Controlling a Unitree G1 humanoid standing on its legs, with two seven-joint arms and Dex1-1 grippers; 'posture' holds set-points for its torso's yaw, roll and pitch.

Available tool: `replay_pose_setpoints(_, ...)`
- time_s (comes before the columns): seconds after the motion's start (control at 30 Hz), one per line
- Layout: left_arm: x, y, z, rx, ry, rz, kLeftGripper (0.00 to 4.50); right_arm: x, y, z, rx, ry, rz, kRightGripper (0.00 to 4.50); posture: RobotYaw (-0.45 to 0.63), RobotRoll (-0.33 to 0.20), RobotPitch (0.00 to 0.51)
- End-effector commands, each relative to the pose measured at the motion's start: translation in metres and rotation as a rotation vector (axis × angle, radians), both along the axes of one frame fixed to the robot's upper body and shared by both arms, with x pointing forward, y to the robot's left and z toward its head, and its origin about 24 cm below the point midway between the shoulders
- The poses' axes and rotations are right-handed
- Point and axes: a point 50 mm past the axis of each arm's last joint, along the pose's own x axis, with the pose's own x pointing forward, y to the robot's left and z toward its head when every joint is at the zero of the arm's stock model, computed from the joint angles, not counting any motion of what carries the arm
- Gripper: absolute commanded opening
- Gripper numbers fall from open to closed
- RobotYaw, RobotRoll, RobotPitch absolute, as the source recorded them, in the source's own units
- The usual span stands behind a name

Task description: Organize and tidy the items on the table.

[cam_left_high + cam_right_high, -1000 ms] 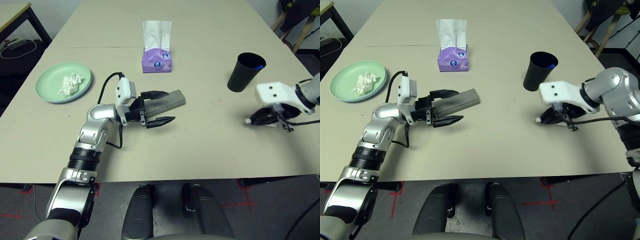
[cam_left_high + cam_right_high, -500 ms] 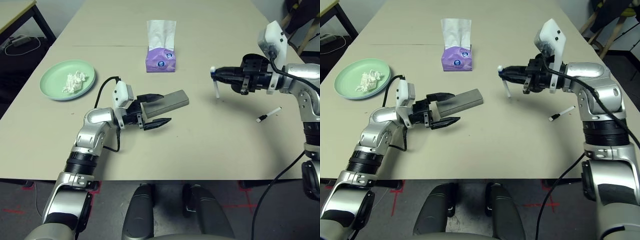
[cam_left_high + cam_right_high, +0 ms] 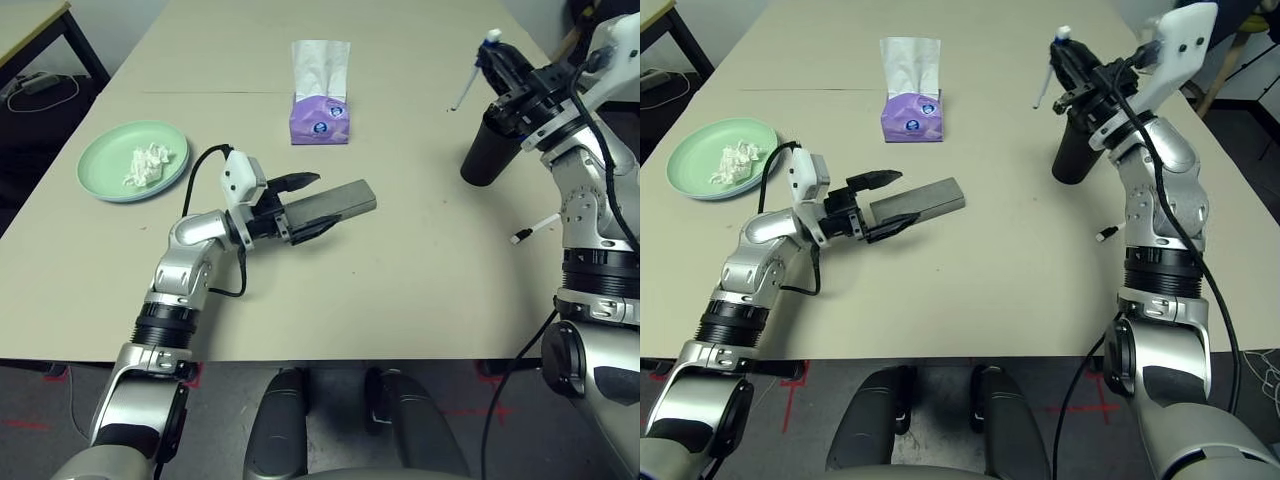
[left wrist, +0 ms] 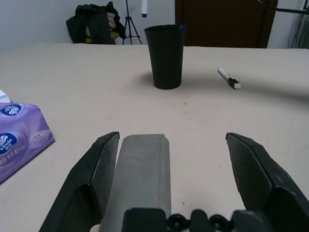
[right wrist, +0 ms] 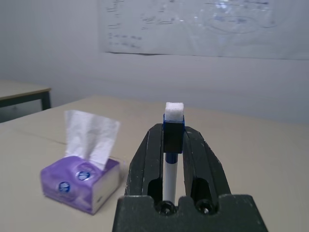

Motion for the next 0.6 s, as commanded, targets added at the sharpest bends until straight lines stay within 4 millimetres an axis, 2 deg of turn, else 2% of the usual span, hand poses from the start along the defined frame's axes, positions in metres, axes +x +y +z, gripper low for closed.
replay_pose_setpoints(0.03,0.000,-0.002,0.001,0.004,0.002,-0.016,4.50,0.001,-0.011,0.005,0.031,-0.022,-0.088,0.42,0.05,0.000,0.176)
replay_pose_setpoints(0.3,-0.001,-0.001,0.000,0.017,0.004,-0.023,4.50,0.005,-0.017,-0.005,0.054,0.062,-0.159,0.42,0.05,0.000,0.179)
replay_pose_setpoints(0.47,0.000,0.000,0.000,0.022,0.007,-0.024,4.50,0.009,-0.019,-0.030,0.010,0.252,-0.180,0.42,0.06,0.000,0.178)
replay_pose_setpoints(0.6,0.000,0.000,0.001,0.024,0.006,-0.023,4.50,0.010,-0.018,-0.031,-0.005,0.275,-0.182,0.42,0.06,0.000,0.178)
